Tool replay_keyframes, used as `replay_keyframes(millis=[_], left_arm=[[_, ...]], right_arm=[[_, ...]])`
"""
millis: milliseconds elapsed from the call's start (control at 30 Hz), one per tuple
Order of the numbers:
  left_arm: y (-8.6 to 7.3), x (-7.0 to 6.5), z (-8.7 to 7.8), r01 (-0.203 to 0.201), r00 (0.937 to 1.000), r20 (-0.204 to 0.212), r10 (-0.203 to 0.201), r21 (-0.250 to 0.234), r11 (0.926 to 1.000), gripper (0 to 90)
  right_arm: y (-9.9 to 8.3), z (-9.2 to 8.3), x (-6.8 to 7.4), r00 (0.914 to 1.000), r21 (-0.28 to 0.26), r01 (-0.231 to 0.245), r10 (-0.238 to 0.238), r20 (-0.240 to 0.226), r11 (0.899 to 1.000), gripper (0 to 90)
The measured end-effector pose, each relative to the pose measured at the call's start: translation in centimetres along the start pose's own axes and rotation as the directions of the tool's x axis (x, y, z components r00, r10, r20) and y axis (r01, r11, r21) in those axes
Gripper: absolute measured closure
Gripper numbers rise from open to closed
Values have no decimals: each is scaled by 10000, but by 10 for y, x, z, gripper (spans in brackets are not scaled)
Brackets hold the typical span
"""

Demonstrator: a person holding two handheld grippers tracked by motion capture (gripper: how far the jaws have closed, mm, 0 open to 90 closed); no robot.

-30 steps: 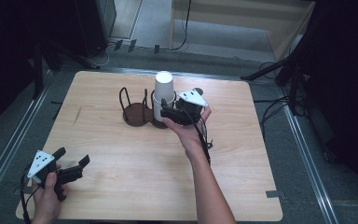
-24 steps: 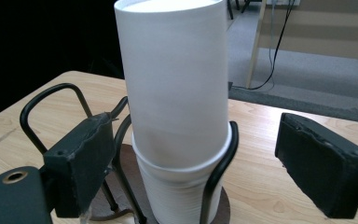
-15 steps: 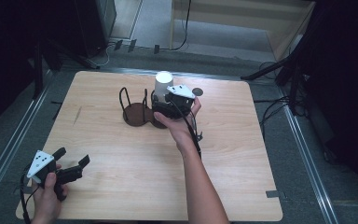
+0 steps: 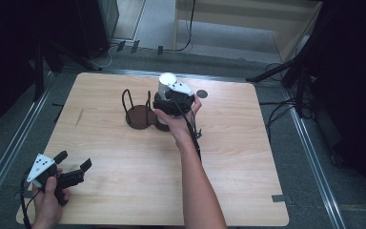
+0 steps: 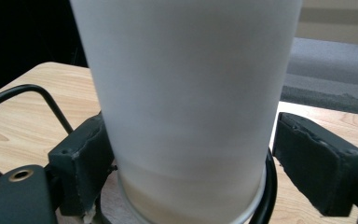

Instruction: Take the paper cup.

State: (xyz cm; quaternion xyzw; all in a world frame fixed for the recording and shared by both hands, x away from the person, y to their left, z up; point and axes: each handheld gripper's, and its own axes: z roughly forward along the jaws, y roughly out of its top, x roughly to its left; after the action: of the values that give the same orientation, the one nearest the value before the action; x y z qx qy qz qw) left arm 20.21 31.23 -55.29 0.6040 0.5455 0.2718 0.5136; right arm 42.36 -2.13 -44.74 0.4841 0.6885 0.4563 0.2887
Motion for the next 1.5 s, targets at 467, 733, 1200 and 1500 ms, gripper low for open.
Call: replay_keyframes(millis=[467,733,1200,1500], left_arm=[[0,-1,0,-81,10000,8,81,-25,10000,0],[0,-1,0,-154,9999,-32,154,21,9999,0],[0,-1,0,-67,9999,-97,67,-50,10000,0],[0,-1,0,-92,9999,-134,91,-102,9999,0]], right_arm=[[12,-6,4,9989,-375,476,-474,57,9982,267],[29,-16,4,9986,-731,512,-501,178,9960,267],[55,-39,1,9995,-1138,329,-322,78,9930,267],[62,-54,-7,9998,-1372,185,-174,92,9904,267]])
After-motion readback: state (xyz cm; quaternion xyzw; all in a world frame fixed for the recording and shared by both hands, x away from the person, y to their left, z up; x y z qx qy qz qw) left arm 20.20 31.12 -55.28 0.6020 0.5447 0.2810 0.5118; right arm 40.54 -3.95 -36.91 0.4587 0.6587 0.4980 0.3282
